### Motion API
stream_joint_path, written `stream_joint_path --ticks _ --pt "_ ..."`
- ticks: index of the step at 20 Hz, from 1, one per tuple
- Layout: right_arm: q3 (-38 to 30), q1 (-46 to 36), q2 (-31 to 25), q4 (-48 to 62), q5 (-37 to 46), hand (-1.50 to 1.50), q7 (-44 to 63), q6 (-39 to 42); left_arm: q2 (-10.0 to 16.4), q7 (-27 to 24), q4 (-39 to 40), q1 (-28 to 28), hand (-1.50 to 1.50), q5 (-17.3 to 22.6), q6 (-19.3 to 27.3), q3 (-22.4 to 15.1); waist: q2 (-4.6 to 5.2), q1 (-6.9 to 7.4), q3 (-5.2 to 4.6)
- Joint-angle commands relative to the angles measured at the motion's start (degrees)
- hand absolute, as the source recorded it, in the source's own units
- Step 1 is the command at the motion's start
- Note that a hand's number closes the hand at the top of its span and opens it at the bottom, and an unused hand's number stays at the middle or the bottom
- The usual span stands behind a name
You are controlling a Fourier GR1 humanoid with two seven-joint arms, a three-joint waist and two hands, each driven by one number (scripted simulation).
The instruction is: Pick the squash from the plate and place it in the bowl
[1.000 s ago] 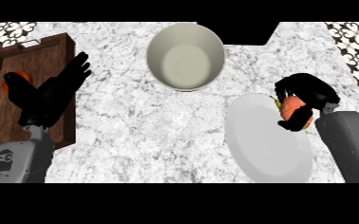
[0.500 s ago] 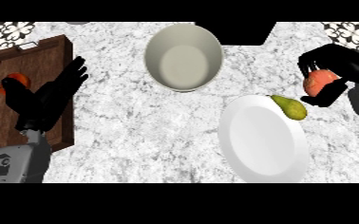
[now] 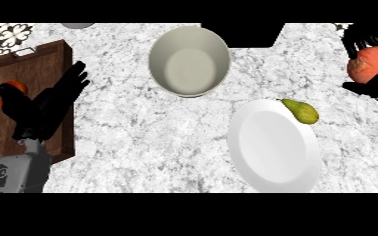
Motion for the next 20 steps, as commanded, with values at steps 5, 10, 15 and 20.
stream_joint_path --ticks 5,10,15,20 --pt "-3.5 -5.7 4.2 -13.8 -7.7 1.5 12.2 14.0 0.6 0.2 0.5 -1.2 0.0 -0.4 -0.3 0.1 -0.03 0.19 0.0" --pt "-3.5 -8.4 14.7 -18.4 -13.4 1.5 26.3 18.9 0.4 -0.2 0.7 -0.2 0.0 -0.2 -1.1 -0.2 -0.03 0.38 -0.03" --pt "-4.7 -13.6 19.9 -17.5 -15.7 1.5 33.7 18.8 -0.3 2.6 0.7 -2.9 0.0 -0.7 0.5 -0.6 0.17 0.6 0.02" --pt "-2.0 -17.4 28.2 -19.6 -14.5 1.5 43.1 14.3 -1.7 1.0 -2.3 0.2 0.0 -0.8 0.7 -1.4 0.11 0.88 0.01"
